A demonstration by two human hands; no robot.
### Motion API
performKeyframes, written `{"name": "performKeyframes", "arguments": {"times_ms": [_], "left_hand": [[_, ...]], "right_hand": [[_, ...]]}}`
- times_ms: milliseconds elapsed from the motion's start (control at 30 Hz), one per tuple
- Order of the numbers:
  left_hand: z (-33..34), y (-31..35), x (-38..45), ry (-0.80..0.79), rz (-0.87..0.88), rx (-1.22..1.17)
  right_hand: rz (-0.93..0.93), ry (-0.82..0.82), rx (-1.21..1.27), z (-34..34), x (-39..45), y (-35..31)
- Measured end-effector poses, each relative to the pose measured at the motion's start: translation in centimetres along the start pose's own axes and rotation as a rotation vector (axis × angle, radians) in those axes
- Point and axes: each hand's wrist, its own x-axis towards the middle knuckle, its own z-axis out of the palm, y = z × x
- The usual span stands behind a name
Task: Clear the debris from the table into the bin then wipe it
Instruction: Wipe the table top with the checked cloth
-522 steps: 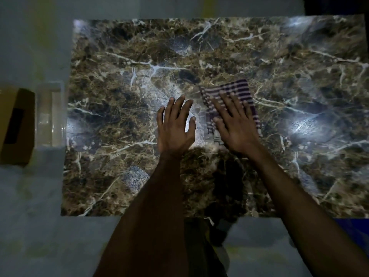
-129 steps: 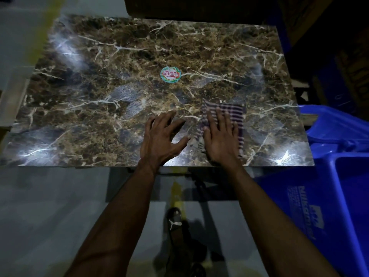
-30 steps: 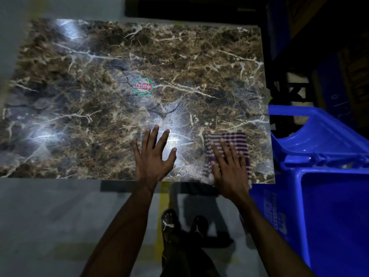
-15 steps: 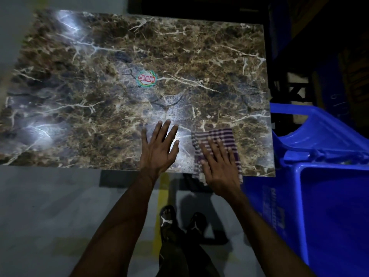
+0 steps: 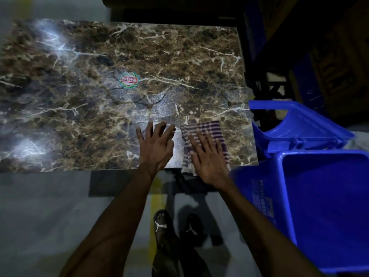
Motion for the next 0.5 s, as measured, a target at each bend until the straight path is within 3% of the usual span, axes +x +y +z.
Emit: {"name": "performKeyframes", "arguments": {"times_ms": [100,267,400,500], "left_hand": [[1.3,3.2,-0.3,0.068,-0.165,-0.085],[1.7,2.9,-0.3,0.048,-0.170,-0.095],[1.9,3.4,-0.2,-0.021,-0.125,-0.093],[1.4,3.0,-0.2,-0.017,-0.099,-0.088]], "right_hand": [[0.070,-0.018,0.009,-0.5,-2.8,2.8],[0.278,0.022,0.043,-1.9,0.6,6.8],[0.314,0.062,0.060,-1.3,4.8,5.2],[0.217,0.061,0.046,-0.7,4.3,2.8]]}}
